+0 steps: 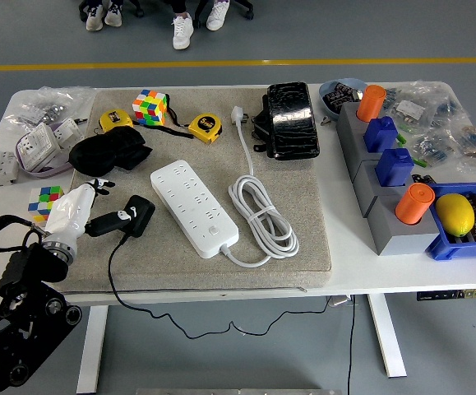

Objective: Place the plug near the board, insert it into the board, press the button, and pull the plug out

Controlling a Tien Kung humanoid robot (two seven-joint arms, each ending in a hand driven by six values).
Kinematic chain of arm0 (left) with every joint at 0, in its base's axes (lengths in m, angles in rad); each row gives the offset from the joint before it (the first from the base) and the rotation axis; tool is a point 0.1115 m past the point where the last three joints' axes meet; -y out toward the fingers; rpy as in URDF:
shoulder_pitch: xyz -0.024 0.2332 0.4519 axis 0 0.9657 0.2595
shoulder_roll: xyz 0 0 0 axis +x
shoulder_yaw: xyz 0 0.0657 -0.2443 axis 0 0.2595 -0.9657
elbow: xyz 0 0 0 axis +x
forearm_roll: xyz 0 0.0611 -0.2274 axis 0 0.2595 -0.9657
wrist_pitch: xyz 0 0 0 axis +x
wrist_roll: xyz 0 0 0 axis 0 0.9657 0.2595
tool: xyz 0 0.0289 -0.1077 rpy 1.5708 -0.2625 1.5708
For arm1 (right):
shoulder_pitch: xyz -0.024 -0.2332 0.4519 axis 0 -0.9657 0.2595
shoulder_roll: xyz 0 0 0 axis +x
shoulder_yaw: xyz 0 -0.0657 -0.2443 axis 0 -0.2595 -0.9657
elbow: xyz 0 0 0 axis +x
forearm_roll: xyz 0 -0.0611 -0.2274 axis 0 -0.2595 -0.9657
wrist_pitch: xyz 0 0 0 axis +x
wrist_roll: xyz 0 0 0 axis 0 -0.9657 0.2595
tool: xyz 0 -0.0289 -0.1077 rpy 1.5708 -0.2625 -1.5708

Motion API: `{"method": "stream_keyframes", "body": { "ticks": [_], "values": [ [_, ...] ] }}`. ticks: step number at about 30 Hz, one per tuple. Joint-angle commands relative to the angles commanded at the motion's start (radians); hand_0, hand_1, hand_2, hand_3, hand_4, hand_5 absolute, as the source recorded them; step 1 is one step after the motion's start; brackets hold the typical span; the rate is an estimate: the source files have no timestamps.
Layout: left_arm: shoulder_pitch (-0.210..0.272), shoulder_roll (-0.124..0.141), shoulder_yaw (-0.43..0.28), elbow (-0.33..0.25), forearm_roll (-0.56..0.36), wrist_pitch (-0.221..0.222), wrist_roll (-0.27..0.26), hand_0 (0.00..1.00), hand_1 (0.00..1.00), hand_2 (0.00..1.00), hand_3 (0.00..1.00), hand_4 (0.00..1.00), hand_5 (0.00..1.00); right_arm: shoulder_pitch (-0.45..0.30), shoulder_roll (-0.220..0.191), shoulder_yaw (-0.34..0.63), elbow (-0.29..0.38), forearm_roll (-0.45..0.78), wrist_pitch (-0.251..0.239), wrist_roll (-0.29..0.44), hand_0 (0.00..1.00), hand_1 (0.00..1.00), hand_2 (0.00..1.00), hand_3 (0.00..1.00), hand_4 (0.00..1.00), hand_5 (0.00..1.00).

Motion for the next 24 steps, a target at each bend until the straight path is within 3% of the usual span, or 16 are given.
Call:
{"method": "stream_keyframes", "body": {
  "ticks": [2,3,8,9,20,21,24],
  "values": [
    [-0.001,-0.001,0.002,0.001,0.002,-0.001,0.004,0.681,0.712,0.697,0.777,0.998,0.768,0.0,0.0,0.0,0.0,0.0,0.0,0.0,0.55,0.588,0.543,0.508,0.839,0.364],
    [-0.003,-0.002,0.005,0.002,0.008,-0.001,0.011,0.616,0.658,0.643,0.733,0.998,0.731,0.0,0.0,-0.001,0.0,0.002,0.001,0.001,0.55,0.589,0.543,0.508,0.839,0.365],
    [-0.013,-0.004,0.025,0.01,0.057,0.001,0.039,0.616,0.658,0.643,0.733,0.998,0.731,0.0,-0.001,-0.001,0.0,0.005,0.005,0.006,0.55,0.589,0.543,0.508,0.839,0.365],
    [-0.015,-0.004,0.028,0.011,0.066,0.001,0.045,0.554,0.606,0.586,0.708,0.998,0.674,0.0,-0.001,-0.001,0.0,0.005,0.004,0.007,0.55,0.589,0.543,0.508,0.84,0.365],
    [-0.025,-0.018,0.057,0.019,0.114,-0.016,0.083,0.526,0.564,0.551,0.692,0.998,0.631,0.0,-0.001,0.0,0.001,0.004,0.003,0.007,0.55,0.589,0.542,0.508,0.842,0.362],
    [-0.025,-0.018,0.058,0.019,0.115,-0.018,0.085,0.48,0.524,0.493,0.675,0.998,0.583,0.001,-0.001,0.0,0.001,0.004,0.003,0.008,0.55,0.59,0.542,0.508,0.843,0.361],
    [-0.03,-0.019,0.064,0.024,0.122,-0.018,0.089,0.48,0.524,0.493,0.675,0.998,0.583,0.0,-0.001,-0.001,0.001,0.004,0.002,0.008,0.55,0.59,0.542,0.508,0.843,0.361]
  ]
}}
